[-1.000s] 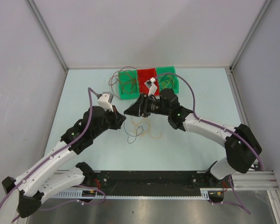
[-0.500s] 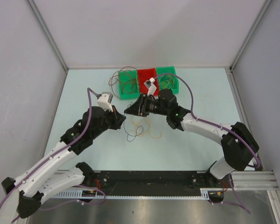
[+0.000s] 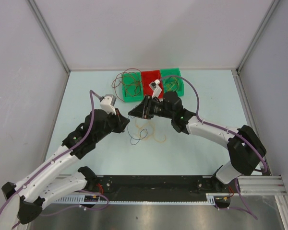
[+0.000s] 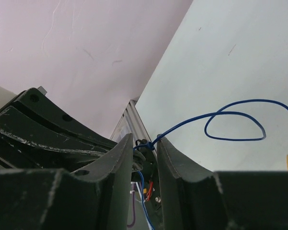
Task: Untangle the cables
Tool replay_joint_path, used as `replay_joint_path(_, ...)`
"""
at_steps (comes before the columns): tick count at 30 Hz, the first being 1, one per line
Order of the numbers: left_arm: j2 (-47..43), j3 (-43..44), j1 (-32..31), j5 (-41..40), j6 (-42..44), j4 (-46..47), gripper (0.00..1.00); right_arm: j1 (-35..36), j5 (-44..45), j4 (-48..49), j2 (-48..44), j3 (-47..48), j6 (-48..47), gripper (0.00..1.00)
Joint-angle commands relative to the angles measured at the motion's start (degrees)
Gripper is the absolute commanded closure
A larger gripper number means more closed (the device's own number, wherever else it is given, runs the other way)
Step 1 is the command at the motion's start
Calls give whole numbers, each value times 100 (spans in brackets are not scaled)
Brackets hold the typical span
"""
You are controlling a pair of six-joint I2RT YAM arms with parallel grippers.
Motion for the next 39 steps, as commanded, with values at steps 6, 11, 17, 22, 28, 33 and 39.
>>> replay_joint_path(6, -132, -145, -12, 140, -105, 235, 100, -78, 218, 180, -2, 24, -25, 71)
replay_joint_path(11, -97, -154, -20, 114, -122, 244, 100, -96, 148, 241, 6, 33, 1, 82)
replay_joint_path(17, -44, -163, -12, 140, -149, 279, 85, -96, 122, 198, -2, 33, -25, 96)
replay_joint_path(22, -70, 13, -20, -9, -122, -142, 18, -297, 78, 145, -90, 33, -95, 100)
replay_joint_path(28, -237, 390, -20, -808, -8, -1328, 3, -948, 42, -416, -248, 261, -612, 100)
replay_joint_path(33, -711, 382, -20, -1230, 53, -2014, 4, -1422, 191, -1119, -284, 823, -1263, 100)
replay_joint_path(39, -1204, -5, -20, -1197, 159, -1910, 3, -1906, 745, -1639, -179, 1455, -2037, 100)
